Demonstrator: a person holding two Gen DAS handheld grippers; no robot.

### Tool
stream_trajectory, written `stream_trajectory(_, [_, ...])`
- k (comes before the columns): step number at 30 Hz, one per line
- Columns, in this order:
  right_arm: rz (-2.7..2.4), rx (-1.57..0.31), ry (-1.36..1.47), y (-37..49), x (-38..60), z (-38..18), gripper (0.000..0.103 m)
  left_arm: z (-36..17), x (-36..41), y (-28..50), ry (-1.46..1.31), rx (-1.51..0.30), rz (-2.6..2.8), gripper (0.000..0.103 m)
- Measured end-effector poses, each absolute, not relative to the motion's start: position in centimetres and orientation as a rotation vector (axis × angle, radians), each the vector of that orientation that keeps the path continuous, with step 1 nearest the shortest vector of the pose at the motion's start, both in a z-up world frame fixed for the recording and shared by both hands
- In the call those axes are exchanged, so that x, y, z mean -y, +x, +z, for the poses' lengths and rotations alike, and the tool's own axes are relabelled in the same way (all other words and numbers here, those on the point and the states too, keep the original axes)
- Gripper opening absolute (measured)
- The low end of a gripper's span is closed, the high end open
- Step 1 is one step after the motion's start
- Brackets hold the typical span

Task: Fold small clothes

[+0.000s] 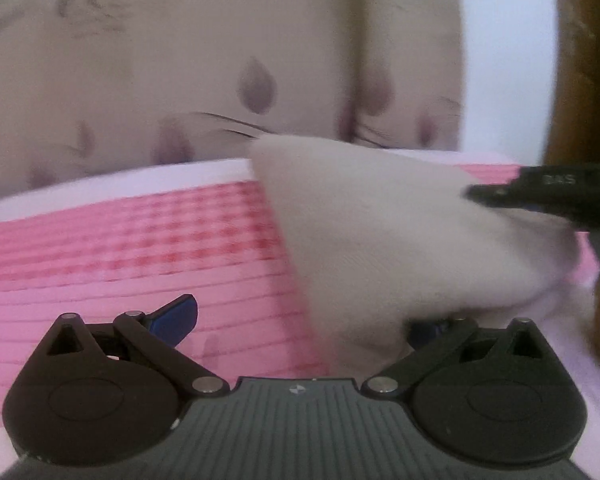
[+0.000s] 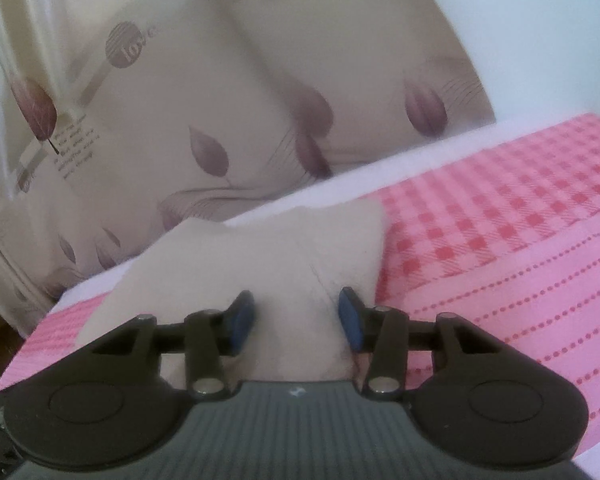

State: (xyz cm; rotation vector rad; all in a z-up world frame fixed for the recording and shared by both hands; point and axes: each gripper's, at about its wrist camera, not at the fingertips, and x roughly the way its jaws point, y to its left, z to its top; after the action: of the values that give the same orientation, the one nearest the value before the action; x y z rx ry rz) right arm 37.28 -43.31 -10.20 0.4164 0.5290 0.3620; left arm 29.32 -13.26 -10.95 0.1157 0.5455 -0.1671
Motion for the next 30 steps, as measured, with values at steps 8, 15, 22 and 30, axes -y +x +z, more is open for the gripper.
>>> stream_trajectory(8, [0.367,-0.511,0.293,36.6,41.4,-10.0,0.061,-10.8,8.5,26.7,-0.012,-0.608,-0.114,0.103])
stream_trajectory(15, [0.391,-0.502,0.265,36.0,41.0,-9.8,0.08,-6.6,7.1,24.6,-0.112,-0.471,-0.138,0.103])
stream_trajectory(22, [0.382,-0.49,0.198,35.3,39.8,-9.6,0.083,-3.9,10.2,30.6,-0.18,-0.308,-0.448,0.094])
stream_trajectory(30, [0.37,-0.542,0.236,34.8,41.7,-9.0,0.084,-9.6,12.2,34.6,-0.101,-0.385,-0.6,0.066])
